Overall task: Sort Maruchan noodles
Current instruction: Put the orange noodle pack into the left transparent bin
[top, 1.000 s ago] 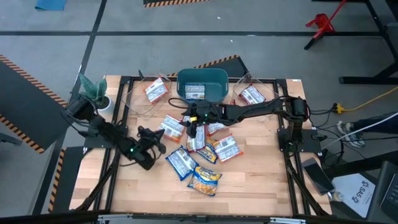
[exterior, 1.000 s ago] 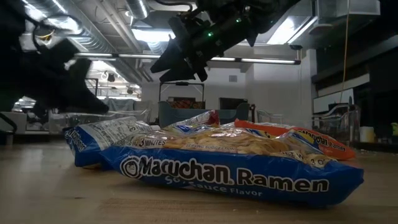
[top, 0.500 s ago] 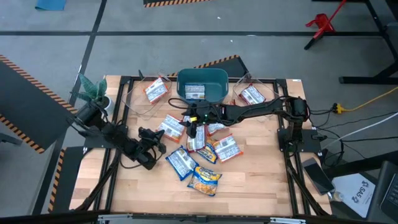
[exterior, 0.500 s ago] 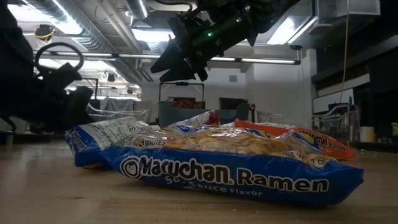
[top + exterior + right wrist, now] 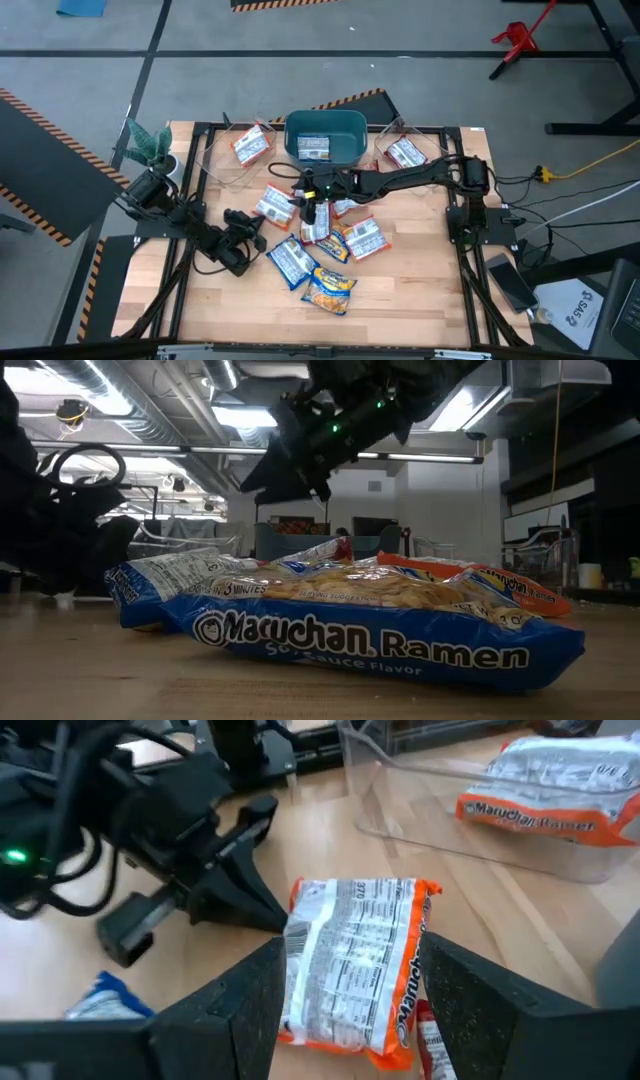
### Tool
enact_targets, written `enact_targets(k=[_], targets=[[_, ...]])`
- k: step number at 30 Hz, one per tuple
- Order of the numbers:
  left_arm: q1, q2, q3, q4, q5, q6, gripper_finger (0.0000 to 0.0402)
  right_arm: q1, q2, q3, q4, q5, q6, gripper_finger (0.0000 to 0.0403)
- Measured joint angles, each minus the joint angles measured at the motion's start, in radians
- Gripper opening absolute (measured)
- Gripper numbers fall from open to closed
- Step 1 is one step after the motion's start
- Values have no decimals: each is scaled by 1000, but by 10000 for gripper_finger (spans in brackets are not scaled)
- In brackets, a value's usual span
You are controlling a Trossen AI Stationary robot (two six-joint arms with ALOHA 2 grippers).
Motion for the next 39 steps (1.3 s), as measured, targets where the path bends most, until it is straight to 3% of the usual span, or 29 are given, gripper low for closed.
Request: enact_targets(k=[6,16,26,39], targets=[[13,-1,1,-3,13,-1,0,-47,75,2,42,-6,10,226],[14,35,3,-11,0,-20,0,-134,92,8,143,-96,55,325],[21,35,3,-9,4,-21,0,-82,154,25,139,-41,49,330],[21,37,1,3,5,-16,0,-93,288,203,57,-75,56,331]])
